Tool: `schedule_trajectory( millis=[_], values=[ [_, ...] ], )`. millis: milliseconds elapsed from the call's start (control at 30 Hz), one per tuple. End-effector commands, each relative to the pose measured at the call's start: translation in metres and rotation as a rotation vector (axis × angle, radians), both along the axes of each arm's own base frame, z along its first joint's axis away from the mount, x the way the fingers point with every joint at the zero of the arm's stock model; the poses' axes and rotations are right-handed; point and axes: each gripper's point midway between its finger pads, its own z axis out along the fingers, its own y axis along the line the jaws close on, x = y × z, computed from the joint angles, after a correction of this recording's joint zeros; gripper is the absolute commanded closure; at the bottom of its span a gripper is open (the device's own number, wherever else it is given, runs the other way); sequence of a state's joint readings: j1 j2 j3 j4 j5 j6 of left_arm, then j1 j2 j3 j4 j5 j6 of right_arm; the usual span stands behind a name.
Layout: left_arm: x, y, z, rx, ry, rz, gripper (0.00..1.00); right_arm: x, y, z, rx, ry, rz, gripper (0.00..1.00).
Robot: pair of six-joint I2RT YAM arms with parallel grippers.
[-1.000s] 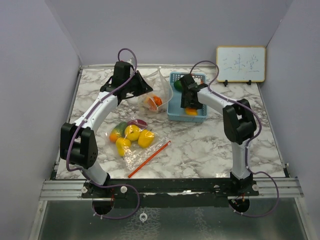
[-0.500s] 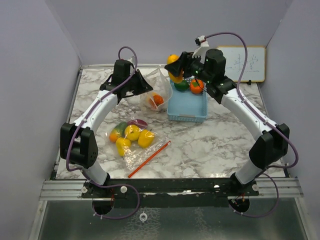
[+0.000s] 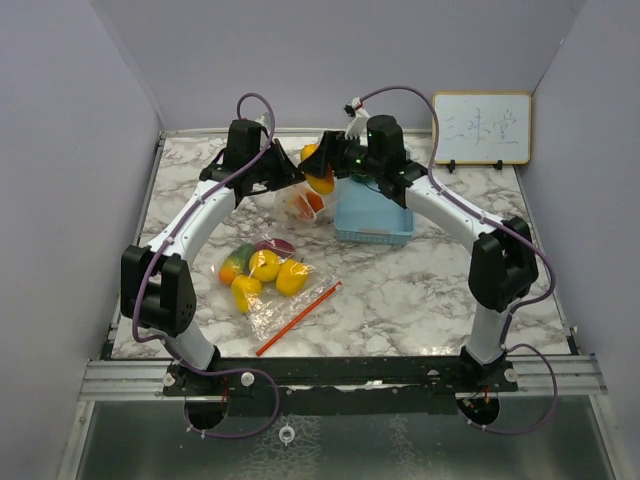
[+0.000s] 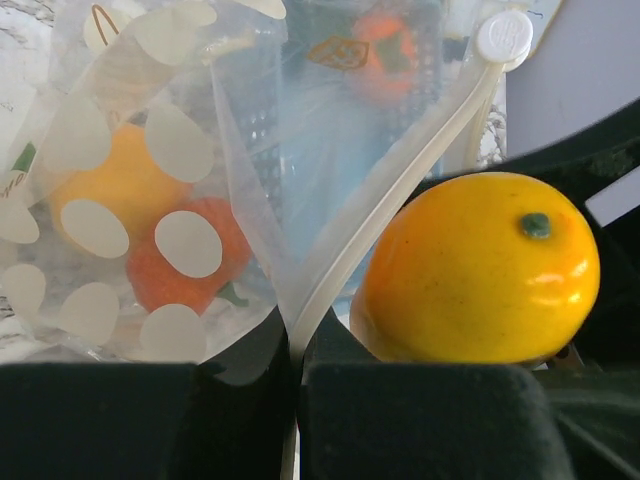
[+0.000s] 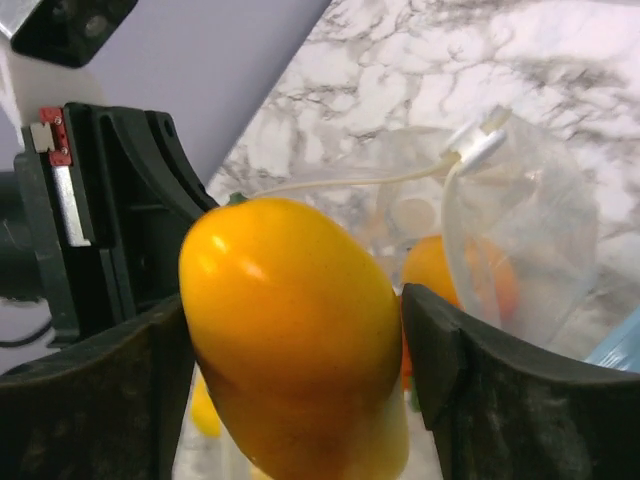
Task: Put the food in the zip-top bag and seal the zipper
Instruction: Place the fake fruit in the zipper food storage bag, then pick up the fake fruit from the bin.
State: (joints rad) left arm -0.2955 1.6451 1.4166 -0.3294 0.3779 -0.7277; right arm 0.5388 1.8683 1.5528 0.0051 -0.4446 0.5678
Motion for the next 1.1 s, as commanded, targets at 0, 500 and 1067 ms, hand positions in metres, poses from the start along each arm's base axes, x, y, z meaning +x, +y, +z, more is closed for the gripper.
schedule_trajectory(
  millis=[0,500,1067],
  values=[
    [0.001,-0.004,0.012,-0.032,-0.028,-0.02,1.0,0.007,-0.016,0.052,-0.021,-0.148,-0.077,0.03],
    [0.004,-0.006,0.021,-0.026,-0.041,-0.04,1.0,0.079,-0.127,0.021,-0.422,-0.129,-0.589,0.0],
    [-0.001,0.002,0.006,0.007,-0.016,-0.045,1.0,0.171,-0.148,-0.13,-0.629,-0.006,-0.649,0.08]
  ],
)
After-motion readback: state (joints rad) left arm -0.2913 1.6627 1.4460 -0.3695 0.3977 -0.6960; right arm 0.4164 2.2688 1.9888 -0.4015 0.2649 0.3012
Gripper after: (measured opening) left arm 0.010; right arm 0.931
